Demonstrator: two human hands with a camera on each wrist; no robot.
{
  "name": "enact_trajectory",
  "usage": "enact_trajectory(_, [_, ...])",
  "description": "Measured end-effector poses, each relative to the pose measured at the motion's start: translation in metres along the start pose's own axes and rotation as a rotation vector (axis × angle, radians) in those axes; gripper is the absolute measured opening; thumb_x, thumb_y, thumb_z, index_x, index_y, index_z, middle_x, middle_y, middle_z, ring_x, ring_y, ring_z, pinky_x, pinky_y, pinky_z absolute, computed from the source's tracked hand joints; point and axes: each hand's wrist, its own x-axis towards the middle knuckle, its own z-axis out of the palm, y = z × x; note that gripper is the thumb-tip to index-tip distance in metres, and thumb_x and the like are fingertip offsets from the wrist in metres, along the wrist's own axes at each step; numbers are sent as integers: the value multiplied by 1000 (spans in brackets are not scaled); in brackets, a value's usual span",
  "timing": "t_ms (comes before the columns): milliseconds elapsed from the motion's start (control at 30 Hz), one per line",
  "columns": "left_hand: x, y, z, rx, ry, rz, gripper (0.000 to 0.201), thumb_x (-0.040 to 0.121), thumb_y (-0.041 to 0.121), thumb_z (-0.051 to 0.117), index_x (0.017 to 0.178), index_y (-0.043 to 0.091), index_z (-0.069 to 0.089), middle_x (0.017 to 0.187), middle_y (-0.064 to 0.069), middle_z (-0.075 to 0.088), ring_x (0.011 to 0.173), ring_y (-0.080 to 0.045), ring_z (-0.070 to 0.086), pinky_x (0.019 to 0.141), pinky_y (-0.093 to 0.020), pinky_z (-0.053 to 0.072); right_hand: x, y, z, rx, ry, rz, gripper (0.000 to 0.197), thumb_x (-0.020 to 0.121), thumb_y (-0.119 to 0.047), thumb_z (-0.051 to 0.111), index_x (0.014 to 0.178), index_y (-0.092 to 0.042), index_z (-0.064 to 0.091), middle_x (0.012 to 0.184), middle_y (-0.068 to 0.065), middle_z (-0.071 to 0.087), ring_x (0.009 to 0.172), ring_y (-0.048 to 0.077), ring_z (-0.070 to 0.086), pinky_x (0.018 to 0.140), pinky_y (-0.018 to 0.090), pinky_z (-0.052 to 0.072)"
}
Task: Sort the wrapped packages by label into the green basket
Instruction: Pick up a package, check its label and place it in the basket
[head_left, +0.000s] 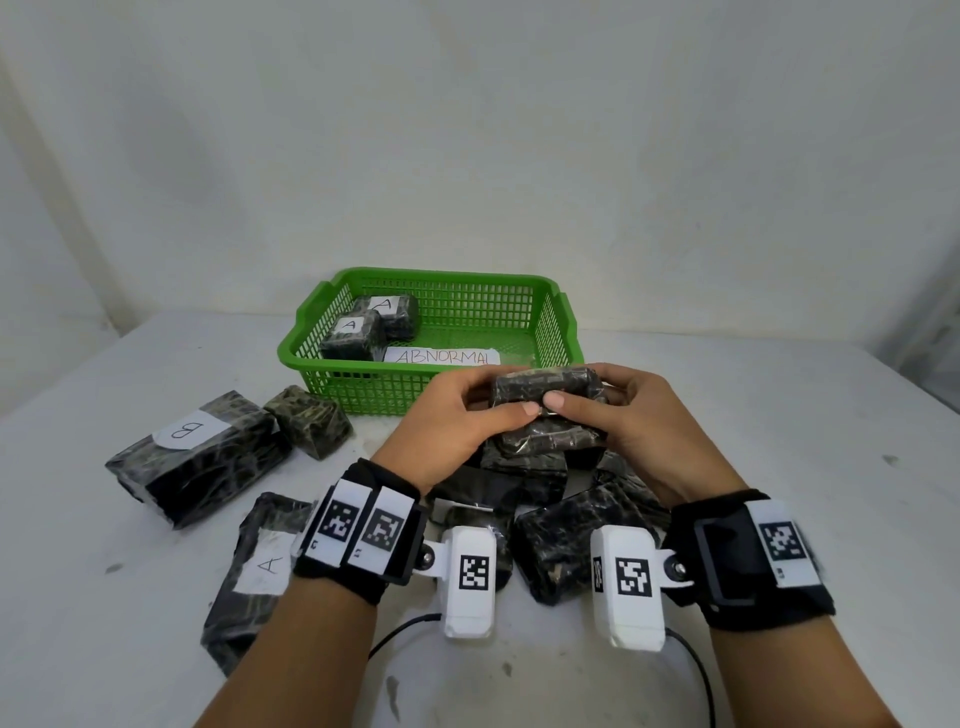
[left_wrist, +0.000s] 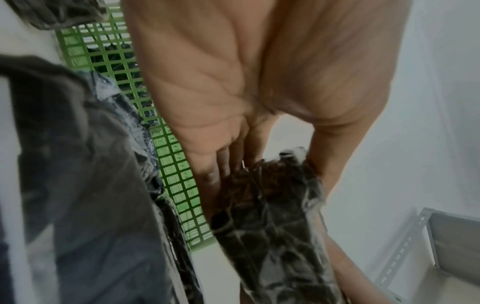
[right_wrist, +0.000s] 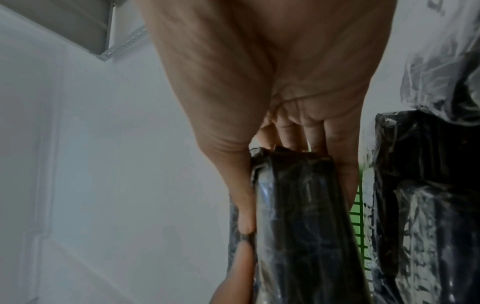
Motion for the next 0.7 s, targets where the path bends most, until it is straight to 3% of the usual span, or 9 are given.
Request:
enact_trajectory(133, [1, -1, 1, -25, 40, 0, 34, 83, 10, 78, 117, 9, 72, 108, -9, 77, 103, -26, 73, 101, -46, 54, -1, -1, 0, -2, -7, 4, 41, 76, -9, 86, 115, -2, 74, 102, 14, 81, 95, 30, 79, 83, 35, 65])
enact_trajectory(233, [3, -2, 0, -161, 110, -7, 52, 67, 25, 85, 116, 10, 73, 112, -12, 76, 108, -30, 72, 102, -51, 52, -1, -3, 0, 38, -21, 45, 39, 82, -4, 81, 119, 2, 70, 106, 17, 80, 96, 29, 79, 76, 30, 66])
enact_trajectory(367, [4, -2, 1, -204, 81, -32, 62, 59, 27, 86, 117, 12, 73, 117, -14, 74, 110, -31, 71, 102, -51, 52, 1, -1, -2, 45, 70, 4, 34, 83, 1, 79, 116, 5, 70, 111, 25, 77, 104, 38, 76, 81, 36, 66])
enact_trajectory(500, [5, -3, 0, -133, 104, -20, 57, 59, 27, 87, 113, 15, 74, 110, -10, 76, 107, -30, 72, 103, -53, 51, 0, 0, -1, 49, 74, -13, 40, 83, -3, 81, 121, 0, 70, 115, 21, 76, 104, 31, 77, 84, 34, 65])
enact_trajectory(633, [2, -1, -2, -13, 76, 8, 55, 64, 23, 86, 117, 17, 72, 109, 0, 77, 106, -18, 72, 103, -44, 53, -2, -4, 0, -13, 116, -114, 40, 80, -1, 83, 118, -7, 75, 110, 13, 79, 102, 27, 77, 82, 29, 64])
enact_trajectory(700, [3, -1, -3, 13, 103, 27, 57, 62, 23, 87, 117, 19, 72, 109, 0, 77, 108, -18, 71, 104, -45, 52, -4, -8, 0, -13, 82, -167, 45, 74, -5, 86, 117, -11, 76, 109, 8, 81, 100, 24, 78, 82, 27, 62])
